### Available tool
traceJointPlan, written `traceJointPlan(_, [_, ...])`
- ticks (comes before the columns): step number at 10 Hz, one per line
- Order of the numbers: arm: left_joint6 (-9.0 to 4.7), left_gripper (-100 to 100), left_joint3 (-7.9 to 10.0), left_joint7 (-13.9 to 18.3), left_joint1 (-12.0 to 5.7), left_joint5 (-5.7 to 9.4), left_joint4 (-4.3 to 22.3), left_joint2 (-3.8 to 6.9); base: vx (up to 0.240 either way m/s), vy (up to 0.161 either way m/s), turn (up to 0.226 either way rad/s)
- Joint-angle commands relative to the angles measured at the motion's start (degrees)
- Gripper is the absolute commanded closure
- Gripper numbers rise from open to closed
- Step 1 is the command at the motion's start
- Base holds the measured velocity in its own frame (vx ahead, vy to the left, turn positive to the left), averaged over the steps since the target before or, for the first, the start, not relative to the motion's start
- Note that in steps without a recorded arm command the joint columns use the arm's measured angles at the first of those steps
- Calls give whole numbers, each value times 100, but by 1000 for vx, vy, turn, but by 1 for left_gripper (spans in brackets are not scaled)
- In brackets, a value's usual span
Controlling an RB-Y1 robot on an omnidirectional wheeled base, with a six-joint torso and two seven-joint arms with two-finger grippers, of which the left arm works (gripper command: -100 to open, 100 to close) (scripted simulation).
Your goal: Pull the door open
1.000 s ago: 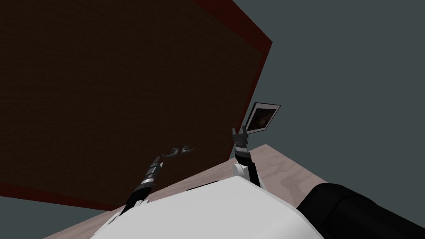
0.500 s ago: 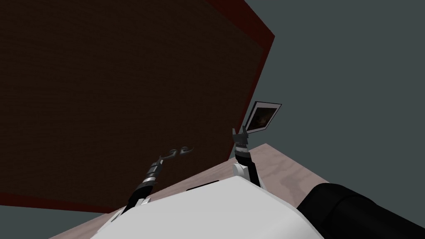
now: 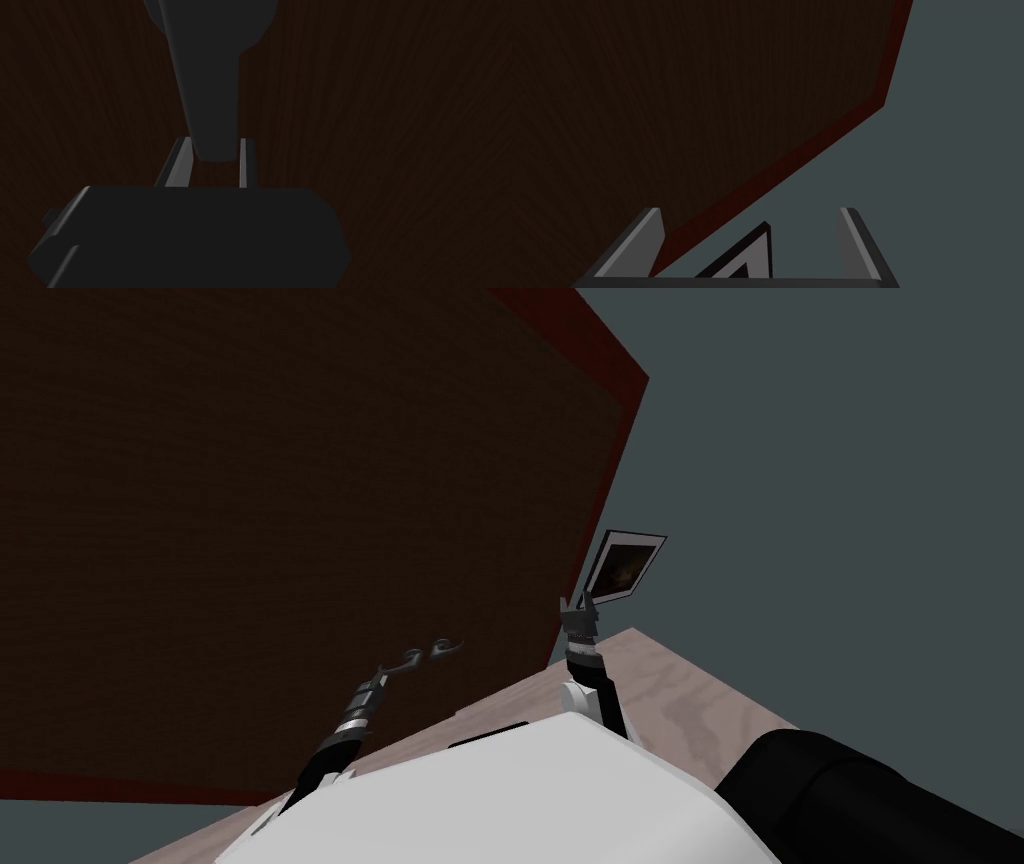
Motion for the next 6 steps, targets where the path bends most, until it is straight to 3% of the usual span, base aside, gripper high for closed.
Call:
traceJointPlan(1, [-53,100,34,-6,6,22,167,25,-118,-1,-17])
traceJointPlan(2, [-53,100,34,-6,6,22,167,25,-56,4,19])
traceJointPlan(3, [-59,100,70,4,93,67,142,72,-115,-3,-216])
traceJointPlan(6, [-85,100,78,23,227,133,36,91,-202,23,-298])
